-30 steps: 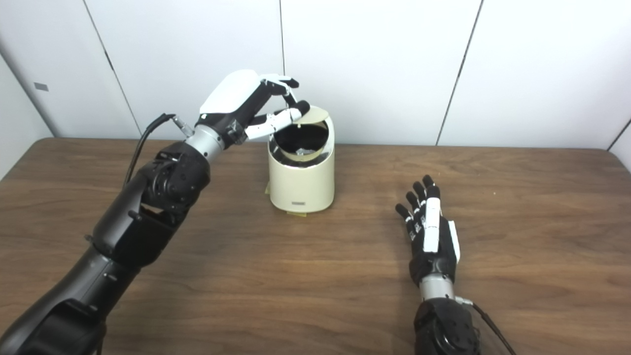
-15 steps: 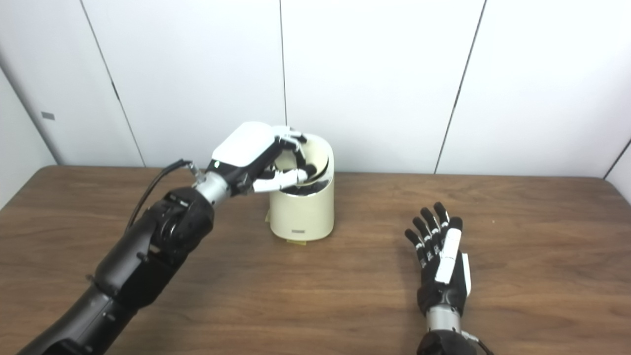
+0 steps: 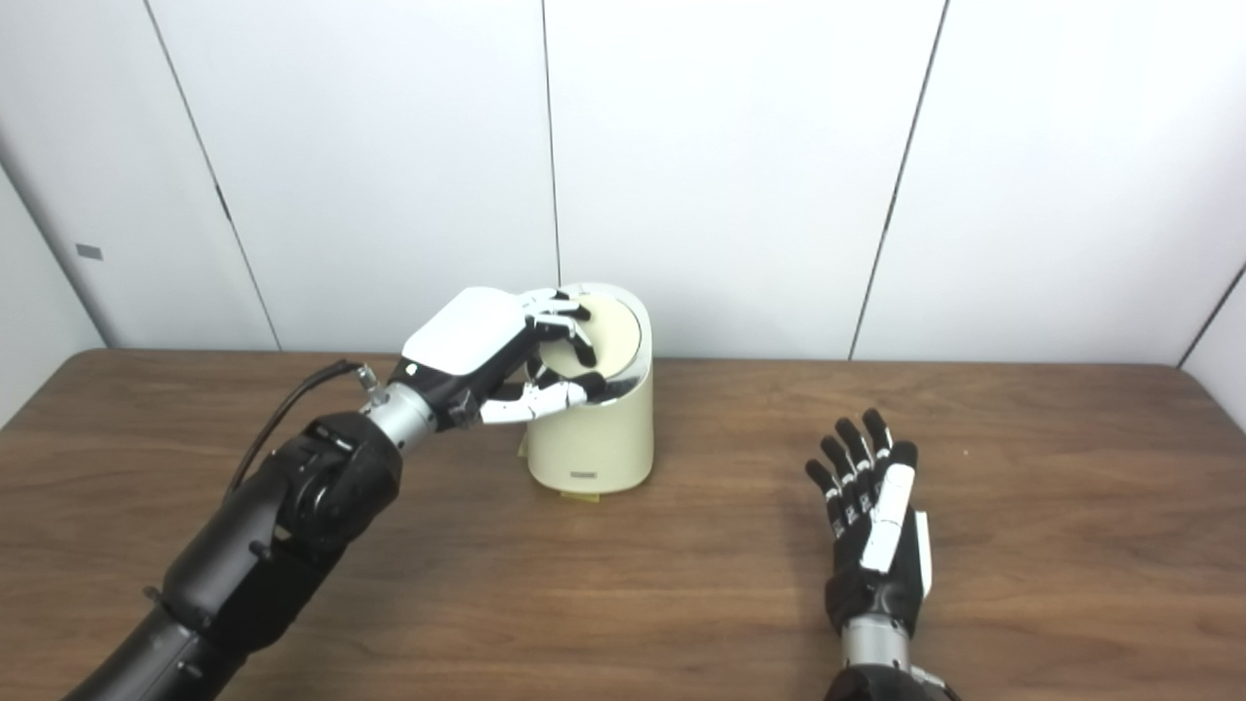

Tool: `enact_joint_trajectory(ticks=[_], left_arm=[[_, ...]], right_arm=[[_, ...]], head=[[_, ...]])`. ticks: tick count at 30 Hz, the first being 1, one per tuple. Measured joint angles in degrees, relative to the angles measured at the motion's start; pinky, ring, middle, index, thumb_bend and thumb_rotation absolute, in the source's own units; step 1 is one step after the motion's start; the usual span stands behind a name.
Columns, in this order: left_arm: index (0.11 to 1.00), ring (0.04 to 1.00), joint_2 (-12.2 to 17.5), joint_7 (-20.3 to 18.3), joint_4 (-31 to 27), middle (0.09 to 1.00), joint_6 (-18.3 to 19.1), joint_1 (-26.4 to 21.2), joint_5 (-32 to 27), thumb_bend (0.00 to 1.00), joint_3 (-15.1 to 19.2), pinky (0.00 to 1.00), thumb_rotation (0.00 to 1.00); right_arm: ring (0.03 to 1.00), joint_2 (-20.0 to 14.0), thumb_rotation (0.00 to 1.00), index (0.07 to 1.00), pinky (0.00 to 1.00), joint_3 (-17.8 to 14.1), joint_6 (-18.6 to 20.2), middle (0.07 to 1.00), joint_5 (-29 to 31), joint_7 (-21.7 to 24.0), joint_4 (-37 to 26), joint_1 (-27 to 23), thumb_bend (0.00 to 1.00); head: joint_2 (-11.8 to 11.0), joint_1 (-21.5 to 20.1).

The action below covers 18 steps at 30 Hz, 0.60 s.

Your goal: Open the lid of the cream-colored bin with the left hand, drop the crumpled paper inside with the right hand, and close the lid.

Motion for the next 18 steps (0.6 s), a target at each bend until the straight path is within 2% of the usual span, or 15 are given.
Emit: enact_joint_trajectory(ticks=[3,9,11,13,14,16,18], left_arm=[[0.791,0.97,0.3,-1.3,-1.2,0.929,0.4,0.0,2.0,0.57,-0.9,0.87,1.0],[0.72,0.958,0.5,-2.9,-3.5,0.912,1.2,1.3,3.3,0.59,-1.1,0.89,1.0],[0.719,0.924,0.4,-2.7,-3.7,0.886,1.4,1.4,3.4,0.57,-0.8,0.84,1.0],[0.72,0.887,0.3,-1.5,-3.7,0.859,0.9,1.9,3.1,0.53,-0.2,0.79,0.98],[0.722,0.852,0.2,0.0,-3.7,0.835,0.1,2.6,2.6,0.5,0.6,0.76,0.91],[0.74,0.803,-1.1,4.0,-3.5,0.807,-1.9,5.1,0.0,0.47,3.3,0.71,0.84],[0.752,0.768,-3.7,7.1,-3.4,0.78,-3.6,8.3,-5.2,0.44,7.4,0.67,0.74]], right_arm=[[0.893,-0.2,0.99,0.946,0.85,0.0,-0.1,0.895,0.0,0.5,0.0,0.1,0.47],[0.898,-0.3,1.0,0.955,0.84,-0.2,-0.2,0.898,0.0,0.7,0.0,0.2,0.49],[0.892,-0.3,0.99,0.949,0.83,-0.1,-0.3,0.894,0.0,0.8,0.0,0.1,0.48],[0.885,-0.1,0.97,0.939,0.83,-0.1,-0.3,0.889,0.1,0.8,0.0,0.0,0.47],[0.879,-0.1,0.95,0.927,0.82,-0.1,-0.3,0.883,0.3,0.9,0.0,0.0,0.46],[0.878,0.0,0.91,0.923,0.82,-0.5,0.2,0.884,1.5,0.9,-0.3,0.0,0.45],[0.88,0.0,0.87,0.922,0.82,-0.7,1.2,0.886,2.9,0.9,-1.0,0.3,0.45]], head=[[0.2,0.0],[0.6,-0.2],[0.5,0.0],[0.4,0.1],[0.3,-0.1],[0.2,-0.3],[-0.1,-0.9]])
